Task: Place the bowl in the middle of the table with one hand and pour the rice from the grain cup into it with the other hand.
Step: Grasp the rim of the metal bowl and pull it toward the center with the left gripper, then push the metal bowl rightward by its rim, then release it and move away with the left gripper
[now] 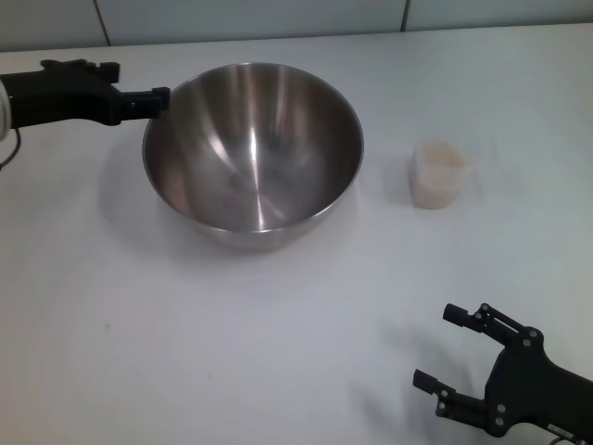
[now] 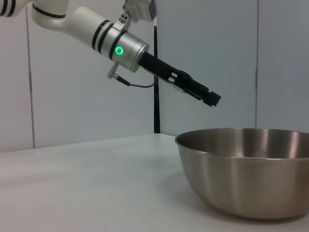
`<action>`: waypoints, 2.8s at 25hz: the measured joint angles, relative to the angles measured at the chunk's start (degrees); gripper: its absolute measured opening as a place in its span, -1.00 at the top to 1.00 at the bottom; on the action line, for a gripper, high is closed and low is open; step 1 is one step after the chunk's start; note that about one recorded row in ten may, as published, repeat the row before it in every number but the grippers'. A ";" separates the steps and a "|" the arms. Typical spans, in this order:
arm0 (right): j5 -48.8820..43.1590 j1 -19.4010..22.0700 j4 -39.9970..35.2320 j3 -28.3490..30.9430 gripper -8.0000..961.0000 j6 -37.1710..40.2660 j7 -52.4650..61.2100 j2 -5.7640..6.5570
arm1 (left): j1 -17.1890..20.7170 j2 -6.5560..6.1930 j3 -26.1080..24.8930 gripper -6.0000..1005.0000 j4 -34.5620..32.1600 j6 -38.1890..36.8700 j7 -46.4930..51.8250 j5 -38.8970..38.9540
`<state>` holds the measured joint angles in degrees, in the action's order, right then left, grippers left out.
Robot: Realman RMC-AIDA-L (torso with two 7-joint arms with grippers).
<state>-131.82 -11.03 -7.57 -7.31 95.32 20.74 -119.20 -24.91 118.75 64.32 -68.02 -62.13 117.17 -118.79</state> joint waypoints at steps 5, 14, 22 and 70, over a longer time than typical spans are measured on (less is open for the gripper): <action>-0.01 -0.06 -0.03 -0.06 -0.73 -0.05 0.00 0.02 | -2.25 0.14 1.21 -0.50 3.75 0.71 0.21 -0.89; -0.01 -0.07 -0.13 -0.07 -0.73 -0.12 0.00 0.03 | -7.46 0.20 1.77 -0.47 11.61 3.88 0.32 -5.59; -0.01 -0.13 -0.12 -0.07 -0.73 -0.14 0.00 0.03 | -10.23 0.18 1.92 -0.45 15.09 4.21 0.90 -8.26; -0.01 -0.31 0.02 -0.07 -0.73 -0.13 0.00 0.02 | -19.85 -1.99 -7.63 0.89 21.52 -15.47 5.56 -14.22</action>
<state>-131.83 -11.34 -7.55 -7.38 95.19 20.74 -119.18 -44.76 116.76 56.69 -46.50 -77.60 122.73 -133.01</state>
